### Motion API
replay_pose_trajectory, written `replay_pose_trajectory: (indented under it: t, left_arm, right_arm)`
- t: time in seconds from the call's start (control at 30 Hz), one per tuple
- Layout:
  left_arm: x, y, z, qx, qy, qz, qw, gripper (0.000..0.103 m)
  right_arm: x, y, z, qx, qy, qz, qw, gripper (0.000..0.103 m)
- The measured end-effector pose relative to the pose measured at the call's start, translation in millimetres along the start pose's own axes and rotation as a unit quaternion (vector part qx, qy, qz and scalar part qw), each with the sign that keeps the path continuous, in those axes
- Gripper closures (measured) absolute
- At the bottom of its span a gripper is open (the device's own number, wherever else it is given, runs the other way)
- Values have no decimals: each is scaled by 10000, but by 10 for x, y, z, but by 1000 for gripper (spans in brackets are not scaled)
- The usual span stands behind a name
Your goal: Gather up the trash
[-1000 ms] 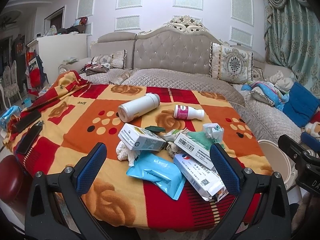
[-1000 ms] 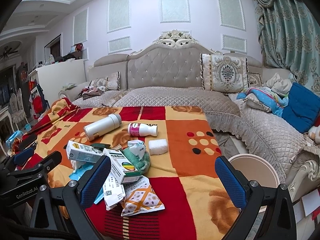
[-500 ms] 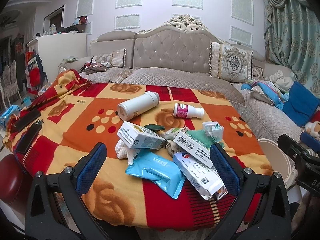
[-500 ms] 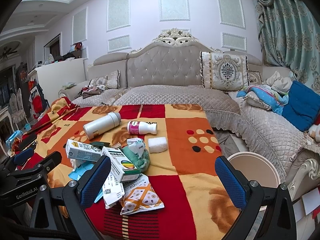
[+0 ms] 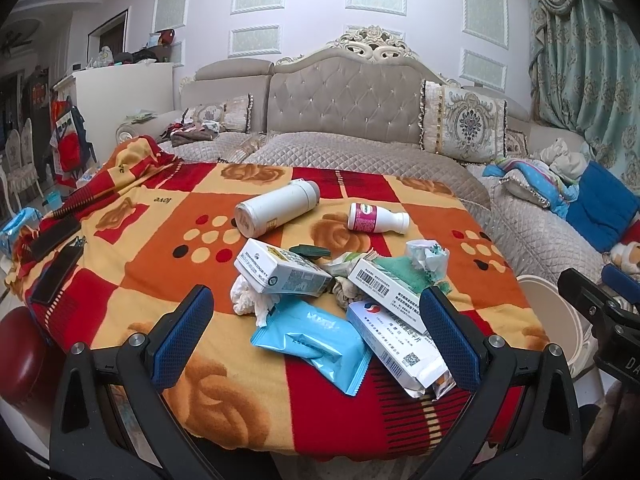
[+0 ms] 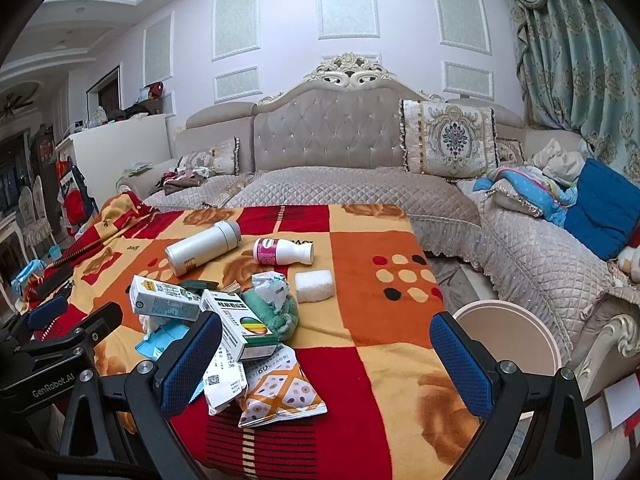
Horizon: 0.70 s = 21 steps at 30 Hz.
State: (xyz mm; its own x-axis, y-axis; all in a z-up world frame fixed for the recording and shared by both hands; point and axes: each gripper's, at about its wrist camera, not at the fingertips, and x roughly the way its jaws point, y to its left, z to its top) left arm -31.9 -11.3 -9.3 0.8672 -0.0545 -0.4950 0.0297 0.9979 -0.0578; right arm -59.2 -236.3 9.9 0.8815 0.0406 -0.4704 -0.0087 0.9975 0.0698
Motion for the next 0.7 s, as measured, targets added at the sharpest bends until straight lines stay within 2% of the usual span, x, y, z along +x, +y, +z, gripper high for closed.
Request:
replay_pose_trajectory:
  t: [0.33, 0.7]
  left_arm:
    - [19, 10, -77, -32, 132, -12, 9999, 1]
    - [51, 40, 31, -59, 295, -14, 9995, 1]
  right_arm:
    - [48, 3, -14, -70, 113, 20, 9999, 0]
    - [89, 26, -17, -101, 231, 27, 9997, 0]
